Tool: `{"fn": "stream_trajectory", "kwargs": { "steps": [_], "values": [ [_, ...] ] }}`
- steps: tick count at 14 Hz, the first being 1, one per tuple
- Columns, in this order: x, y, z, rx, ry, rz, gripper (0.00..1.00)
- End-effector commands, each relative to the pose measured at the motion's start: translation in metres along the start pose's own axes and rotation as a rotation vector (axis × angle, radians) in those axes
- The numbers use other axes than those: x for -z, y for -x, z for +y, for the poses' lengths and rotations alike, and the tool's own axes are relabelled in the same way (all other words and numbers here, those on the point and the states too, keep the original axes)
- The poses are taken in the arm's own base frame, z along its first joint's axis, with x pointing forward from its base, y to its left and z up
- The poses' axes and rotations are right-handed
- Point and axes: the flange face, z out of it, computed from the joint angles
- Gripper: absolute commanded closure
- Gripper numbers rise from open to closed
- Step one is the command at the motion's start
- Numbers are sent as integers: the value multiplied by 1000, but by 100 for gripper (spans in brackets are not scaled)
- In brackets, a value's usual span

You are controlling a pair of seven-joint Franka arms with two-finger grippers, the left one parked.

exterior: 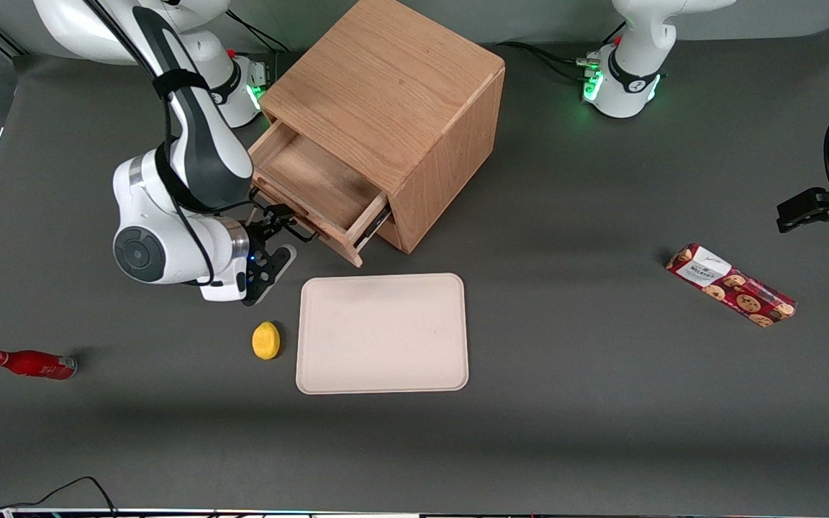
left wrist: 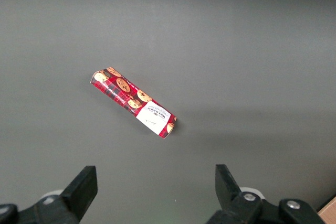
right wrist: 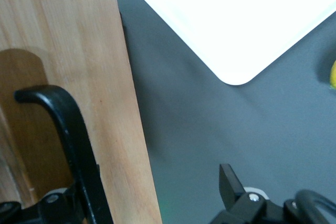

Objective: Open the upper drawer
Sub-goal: 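Pull the upper drawer outward by its handle with the right gripper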

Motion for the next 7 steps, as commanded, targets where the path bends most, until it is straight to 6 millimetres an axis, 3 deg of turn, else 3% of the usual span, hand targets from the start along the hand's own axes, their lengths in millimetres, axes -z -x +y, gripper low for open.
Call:
{"fn": "stream_trajectory", "kwargs": {
  "steps": [1,7],
  "values": [
    [9,-2,16,38,32,-5,0],
    [21,0,41,52,64,5,0]
  ]
}}
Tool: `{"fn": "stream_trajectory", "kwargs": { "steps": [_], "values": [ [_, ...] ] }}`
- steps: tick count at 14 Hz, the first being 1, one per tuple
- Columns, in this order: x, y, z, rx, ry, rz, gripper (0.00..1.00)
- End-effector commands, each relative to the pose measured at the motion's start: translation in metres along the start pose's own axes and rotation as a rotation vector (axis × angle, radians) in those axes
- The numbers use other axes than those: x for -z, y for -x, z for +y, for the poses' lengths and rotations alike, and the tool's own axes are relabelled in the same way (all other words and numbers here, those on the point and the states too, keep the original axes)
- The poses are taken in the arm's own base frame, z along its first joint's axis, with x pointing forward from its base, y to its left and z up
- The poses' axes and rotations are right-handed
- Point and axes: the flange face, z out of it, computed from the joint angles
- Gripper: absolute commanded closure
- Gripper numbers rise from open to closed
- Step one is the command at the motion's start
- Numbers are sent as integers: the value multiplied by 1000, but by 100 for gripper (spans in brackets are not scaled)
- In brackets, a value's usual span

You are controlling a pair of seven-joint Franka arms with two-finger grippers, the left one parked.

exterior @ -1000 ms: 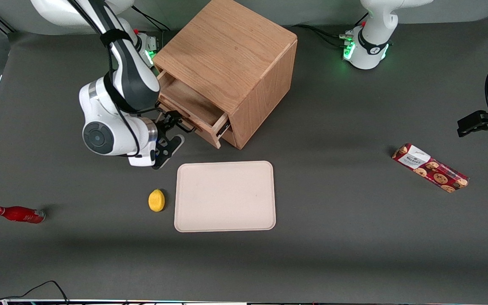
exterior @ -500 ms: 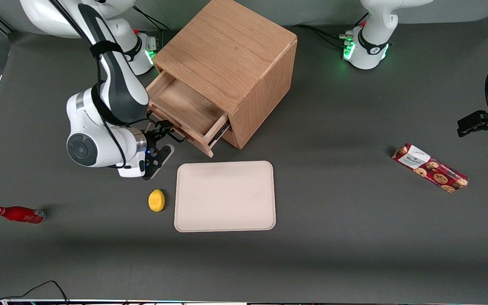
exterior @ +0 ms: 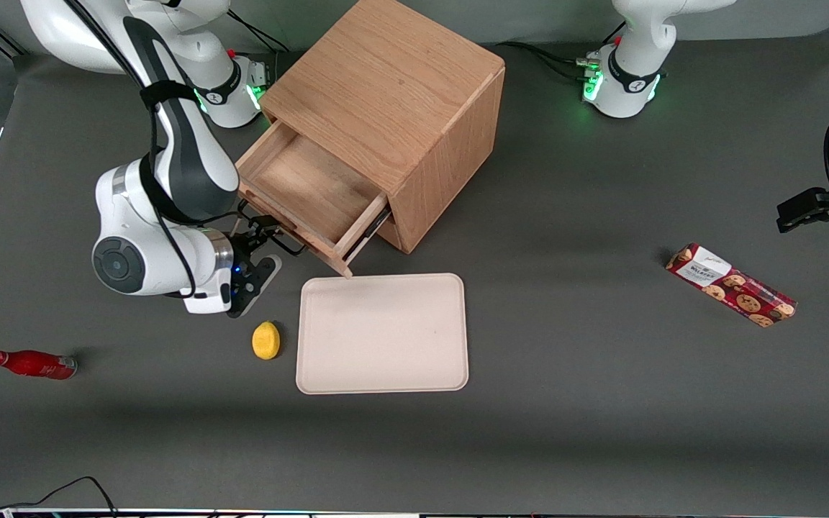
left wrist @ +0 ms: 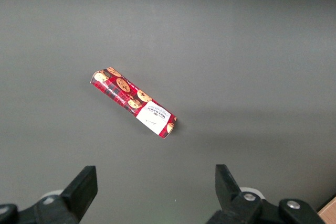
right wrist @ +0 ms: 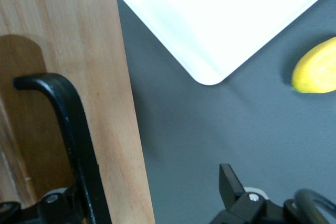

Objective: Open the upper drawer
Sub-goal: 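Pull the upper drawer outward by its handle with the right gripper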

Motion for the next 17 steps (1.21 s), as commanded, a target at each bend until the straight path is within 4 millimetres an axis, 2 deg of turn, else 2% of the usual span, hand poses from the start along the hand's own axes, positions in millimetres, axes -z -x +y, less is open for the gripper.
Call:
{"fn": "stream_trajectory", "kwargs": {
  "steps": [1,6,14,17],
  "values": [
    [7,-4,15,31,24,0,0],
    [15,-1,30,54,28,17,0],
    [29,8,66,75,49,42,0],
    [31,7,72,70,51,48,0]
  ]
}}
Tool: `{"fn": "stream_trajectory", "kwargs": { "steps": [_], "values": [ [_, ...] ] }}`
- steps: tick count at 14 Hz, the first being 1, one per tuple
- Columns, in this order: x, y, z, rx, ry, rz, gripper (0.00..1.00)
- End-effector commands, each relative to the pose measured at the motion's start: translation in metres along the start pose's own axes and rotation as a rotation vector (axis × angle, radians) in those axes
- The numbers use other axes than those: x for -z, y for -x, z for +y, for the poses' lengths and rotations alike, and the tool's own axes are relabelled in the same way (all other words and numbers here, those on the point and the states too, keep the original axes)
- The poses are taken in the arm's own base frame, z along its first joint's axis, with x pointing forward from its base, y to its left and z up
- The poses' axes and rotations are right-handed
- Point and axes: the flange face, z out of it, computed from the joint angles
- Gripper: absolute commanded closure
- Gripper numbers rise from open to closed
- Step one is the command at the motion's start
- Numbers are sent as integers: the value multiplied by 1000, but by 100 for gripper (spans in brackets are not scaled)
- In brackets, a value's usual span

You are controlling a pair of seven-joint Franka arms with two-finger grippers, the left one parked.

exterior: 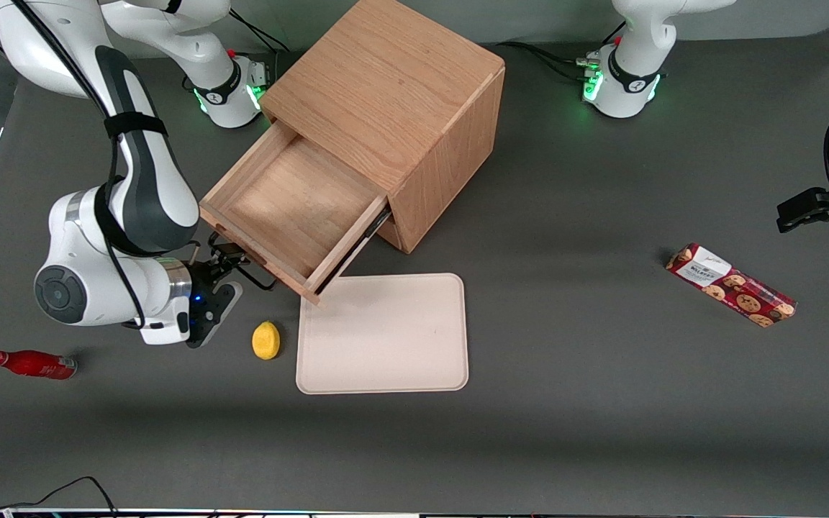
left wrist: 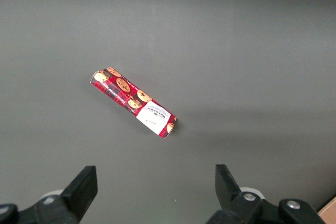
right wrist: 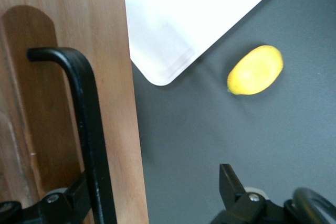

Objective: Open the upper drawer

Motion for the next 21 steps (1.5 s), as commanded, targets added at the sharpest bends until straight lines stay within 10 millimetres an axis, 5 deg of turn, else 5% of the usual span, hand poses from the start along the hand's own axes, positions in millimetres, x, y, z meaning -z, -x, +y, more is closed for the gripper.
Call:
{"fn": "stream_trajectory", "kwargs": {
  "steps": [1,6,9,14,17,21],
  "values": [
    [4,-6,8,26,11,4,0],
    [10,-5,12,29,16,13,0],
    [38,-7,-4,43,31,37,0],
    [93,22,-40,-42,41,21,0],
    [154,47,-78,-168,21,-10,0],
    [215,74,-163,-541,128,4,0]
  ]
}}
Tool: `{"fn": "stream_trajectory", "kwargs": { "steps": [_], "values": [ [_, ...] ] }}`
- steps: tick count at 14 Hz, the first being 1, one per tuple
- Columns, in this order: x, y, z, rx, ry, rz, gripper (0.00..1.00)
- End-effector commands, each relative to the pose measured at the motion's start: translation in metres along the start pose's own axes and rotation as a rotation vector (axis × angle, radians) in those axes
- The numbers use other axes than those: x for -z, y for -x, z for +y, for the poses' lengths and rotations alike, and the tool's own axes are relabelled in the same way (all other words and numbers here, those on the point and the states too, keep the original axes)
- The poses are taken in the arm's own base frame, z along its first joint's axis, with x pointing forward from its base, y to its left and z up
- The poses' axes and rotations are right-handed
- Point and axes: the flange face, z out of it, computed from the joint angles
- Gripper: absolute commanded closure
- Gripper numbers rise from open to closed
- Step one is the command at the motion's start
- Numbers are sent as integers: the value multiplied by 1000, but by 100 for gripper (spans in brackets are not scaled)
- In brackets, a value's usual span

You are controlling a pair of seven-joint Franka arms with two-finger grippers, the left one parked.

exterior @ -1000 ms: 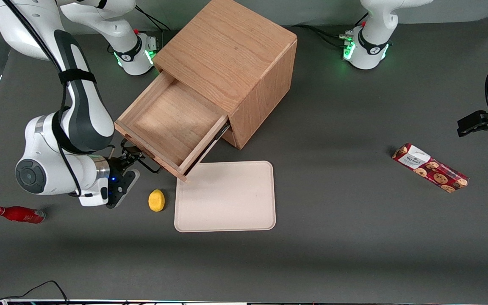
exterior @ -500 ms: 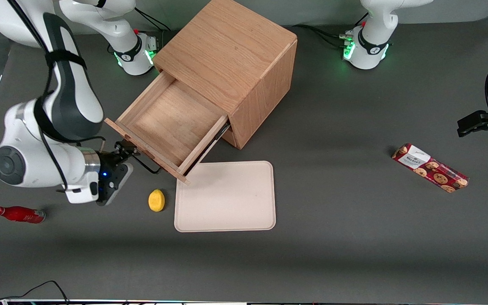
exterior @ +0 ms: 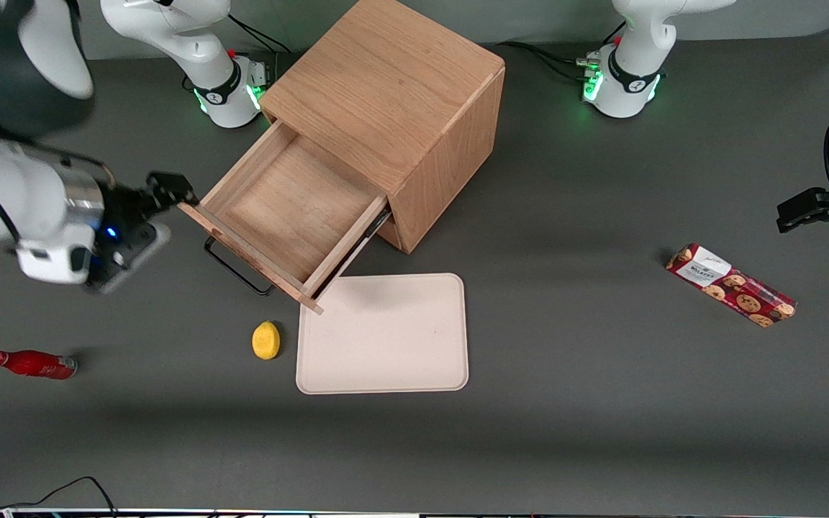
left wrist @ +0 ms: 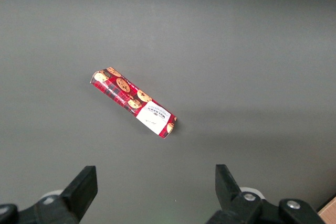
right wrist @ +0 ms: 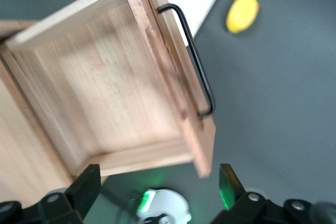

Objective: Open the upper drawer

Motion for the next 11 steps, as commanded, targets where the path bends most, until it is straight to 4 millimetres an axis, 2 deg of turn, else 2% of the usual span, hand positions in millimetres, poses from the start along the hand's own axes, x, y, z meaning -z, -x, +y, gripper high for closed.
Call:
{"fn": "stream_trajectory", "kwargs": {
  "steps": [1,2,4,6,8,9,11],
  "values": [
    [32,28,-39,-215,143,53,0],
    [42,37,-35,-230,160,97,0],
    [36,57,-23,-271,171,171,0],
    [16,67,13,-333,179,226,0],
    [10,75,68,-416,165,216,0],
    [5,77,89,-447,169,198,0],
    [-3,79,115,-484,189,174,0]
  ]
}}
